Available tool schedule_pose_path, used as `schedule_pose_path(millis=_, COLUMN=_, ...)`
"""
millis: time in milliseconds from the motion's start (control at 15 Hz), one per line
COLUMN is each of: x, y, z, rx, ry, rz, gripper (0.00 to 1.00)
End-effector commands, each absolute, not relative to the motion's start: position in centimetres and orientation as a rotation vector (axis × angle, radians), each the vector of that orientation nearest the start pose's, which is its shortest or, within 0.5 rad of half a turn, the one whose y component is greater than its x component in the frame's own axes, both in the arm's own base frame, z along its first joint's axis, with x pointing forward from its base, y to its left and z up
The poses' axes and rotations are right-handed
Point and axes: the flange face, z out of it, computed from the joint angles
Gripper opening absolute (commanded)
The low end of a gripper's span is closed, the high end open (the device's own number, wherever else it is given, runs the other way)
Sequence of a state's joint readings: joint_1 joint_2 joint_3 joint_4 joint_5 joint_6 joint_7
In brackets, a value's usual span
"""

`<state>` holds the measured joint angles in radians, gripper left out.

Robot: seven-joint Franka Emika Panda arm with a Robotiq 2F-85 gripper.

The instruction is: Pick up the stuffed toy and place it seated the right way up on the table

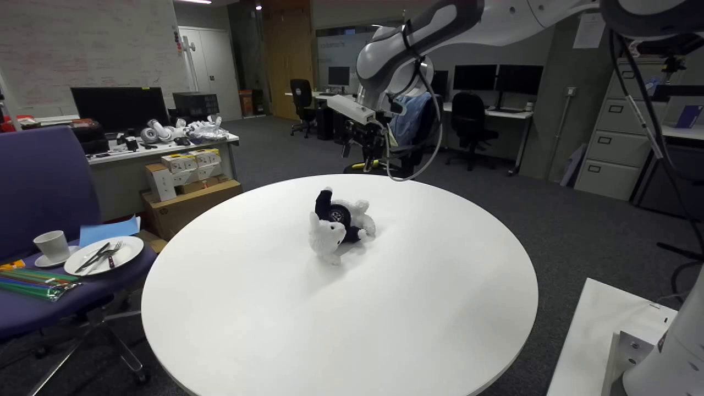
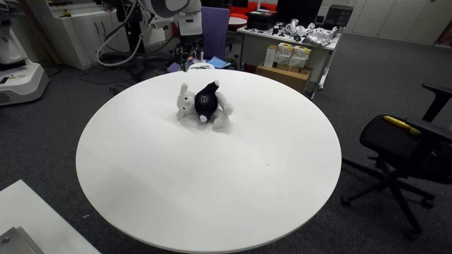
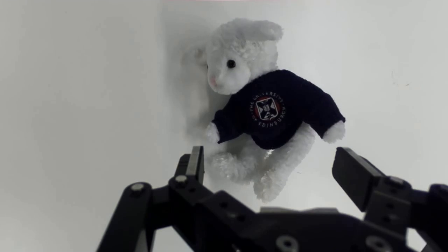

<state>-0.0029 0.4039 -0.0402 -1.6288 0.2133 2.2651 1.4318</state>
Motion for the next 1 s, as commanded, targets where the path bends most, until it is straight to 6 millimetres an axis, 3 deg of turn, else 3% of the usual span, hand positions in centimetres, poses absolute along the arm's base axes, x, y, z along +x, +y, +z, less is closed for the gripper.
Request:
schedule_pose_path(millis=0, x=69.1, y=-2.1, z=41.1, rx=-2.010, ry=2.043, rz=-0.106, gripper=1.00)
schedule_pose_path(millis=267, x=69.6, y=-1.1, z=39.7, rx=-2.061, ry=1.954, rz=-0.010, gripper=1.00)
schedule_pose_path(millis=667, x=70.5, y=1.5, z=33.1, rx=-2.178, ry=1.873, rz=0.144, gripper=1.00)
schedule_pose_path(millis=933, x=71.4, y=2.1, z=30.5, rx=-2.219, ry=1.882, rz=0.124, gripper=1.00)
